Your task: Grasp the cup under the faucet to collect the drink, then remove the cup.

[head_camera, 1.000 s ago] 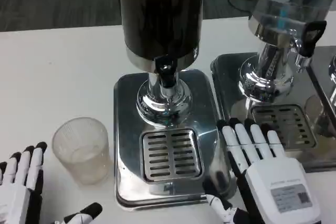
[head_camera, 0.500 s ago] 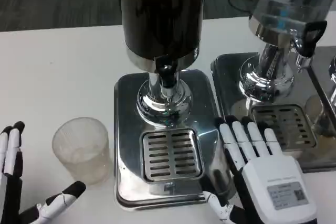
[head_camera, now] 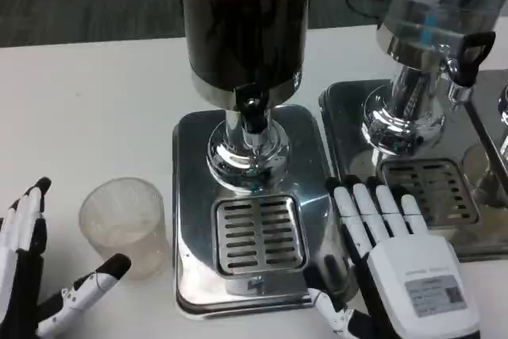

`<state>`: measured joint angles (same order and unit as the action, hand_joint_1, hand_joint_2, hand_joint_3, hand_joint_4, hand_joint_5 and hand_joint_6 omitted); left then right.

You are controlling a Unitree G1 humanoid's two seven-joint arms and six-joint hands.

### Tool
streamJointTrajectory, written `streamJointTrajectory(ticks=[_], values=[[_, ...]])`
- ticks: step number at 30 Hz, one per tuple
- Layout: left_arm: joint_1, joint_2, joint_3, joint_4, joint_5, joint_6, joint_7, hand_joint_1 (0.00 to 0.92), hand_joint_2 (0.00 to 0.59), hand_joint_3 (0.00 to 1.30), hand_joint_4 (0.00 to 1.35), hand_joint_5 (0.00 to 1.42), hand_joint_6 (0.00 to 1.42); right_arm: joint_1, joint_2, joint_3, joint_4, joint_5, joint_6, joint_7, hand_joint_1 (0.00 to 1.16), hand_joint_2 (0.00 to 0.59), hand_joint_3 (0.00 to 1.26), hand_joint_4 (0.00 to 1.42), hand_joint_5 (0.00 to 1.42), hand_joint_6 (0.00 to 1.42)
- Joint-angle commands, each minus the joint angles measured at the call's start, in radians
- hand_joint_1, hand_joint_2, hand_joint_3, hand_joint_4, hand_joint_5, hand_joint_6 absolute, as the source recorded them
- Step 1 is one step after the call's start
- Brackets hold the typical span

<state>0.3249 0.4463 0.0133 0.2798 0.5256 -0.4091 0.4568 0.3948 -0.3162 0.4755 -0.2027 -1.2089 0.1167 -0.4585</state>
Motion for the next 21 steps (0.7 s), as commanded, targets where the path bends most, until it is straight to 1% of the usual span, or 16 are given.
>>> streamJointTrajectory(ticks=[1,5,12,16,19,21], values=[[-0.056,-0.011,-0.018,0.082,-0.026,-0.05,-0.022,0.0,0.0,0.0,0.0,0.0,0.0,0.004,0.008,-0.005,-0.002,0.011,0.006,0.003,0.15,0.378,0.0,0.0,0.0,0.0],[-0.092,-0.008,-0.041,0.112,-0.008,-0.069,-0.021,0.0,0.0,0.0,0.0,0.0,0.0,0.007,0.011,-0.001,-0.003,0.011,0.007,0.003,0.15,0.375,0.0,0.0,0.0,0.0],[-0.117,-0.007,-0.069,0.145,0.001,-0.086,-0.025,0.001,0.0,0.0,0.0,0.0,0.0,0.015,0.019,0.003,-0.004,0.009,0.011,0.004,0.15,0.373,0.0,0.0,0.0,0.0],[-0.138,-0.004,-0.082,0.166,0.002,-0.081,-0.03,0.091,0.0,0.0,0.0,0.0,0.0,0.011,0.022,0.006,0.002,0.01,0.009,0.006,0.15,0.373,0.0,0.0,0.0,0.0],[-0.155,-0.007,-0.085,0.197,0.003,-0.089,-0.017,0.098,0.0,0.0,0.0,0.0,0.0,0.012,0.026,0.008,0.002,0.008,0.011,0.007,0.15,0.373,0.0,0.0,0.0,0.0],[-0.17,-0.012,-0.087,0.223,-0.001,-0.105,-0.008,0.116,0.0,0.0,0.0,0.01,0.03,0.013,0.026,0.008,0.0,0.008,0.012,0.009,0.15,0.373,0.0,0.0,0.0,0.0]])
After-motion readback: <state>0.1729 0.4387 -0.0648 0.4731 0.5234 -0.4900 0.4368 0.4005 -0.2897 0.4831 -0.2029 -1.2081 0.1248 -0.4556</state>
